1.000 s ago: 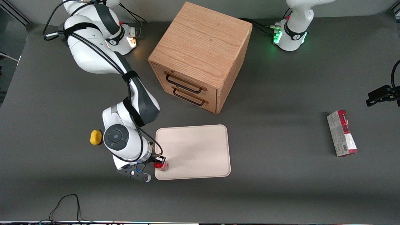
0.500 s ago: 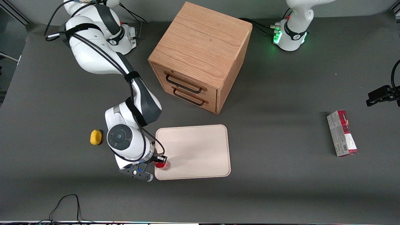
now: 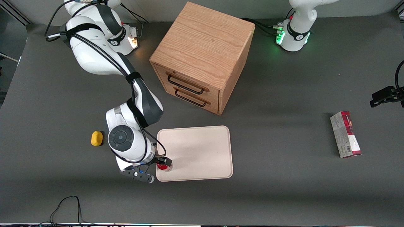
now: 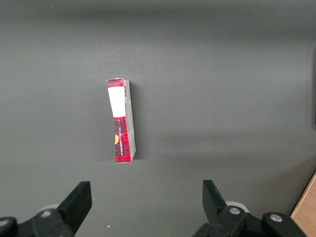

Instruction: Place coke bottle on tray

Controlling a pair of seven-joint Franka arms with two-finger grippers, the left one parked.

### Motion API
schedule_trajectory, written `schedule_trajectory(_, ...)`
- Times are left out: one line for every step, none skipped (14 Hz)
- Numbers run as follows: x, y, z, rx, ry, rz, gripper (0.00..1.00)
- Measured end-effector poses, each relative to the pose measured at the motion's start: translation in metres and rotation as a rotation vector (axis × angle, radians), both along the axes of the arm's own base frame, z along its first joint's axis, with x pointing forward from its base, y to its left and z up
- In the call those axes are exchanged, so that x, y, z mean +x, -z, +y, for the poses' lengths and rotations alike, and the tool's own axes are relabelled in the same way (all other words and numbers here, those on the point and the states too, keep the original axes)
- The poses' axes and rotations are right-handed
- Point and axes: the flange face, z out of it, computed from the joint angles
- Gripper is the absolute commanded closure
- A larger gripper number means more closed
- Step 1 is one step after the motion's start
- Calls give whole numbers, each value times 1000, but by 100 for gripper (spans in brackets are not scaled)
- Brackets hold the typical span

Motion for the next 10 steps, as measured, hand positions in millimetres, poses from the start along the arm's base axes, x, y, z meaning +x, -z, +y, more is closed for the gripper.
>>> schedule_trajectory(-1,-3,-1,-4,1,7,0)
schedule_trajectory(-2,-7,-1,-9,2,16,0)
schedule_trajectory(-2,-15,-2,-9,3,15,0)
schedule_trajectory(-3,-28,-3,-9,3,13,0)
schedule_trajectory(-8,-42,-5,-17,4,26,0)
schedule_trajectory(-18,-67,-9,-34,5,55,0)
schedule_trajectory(-24,-78,-12,-37,-3,64,0)
schedule_trajectory(-31,-88,-20,-37,-22,80,0)
schedule_trajectory(-38,-97,-34,-34,-47,98,0)
schedule_trajectory(-45,-106,-53,-31,-70,116,0)
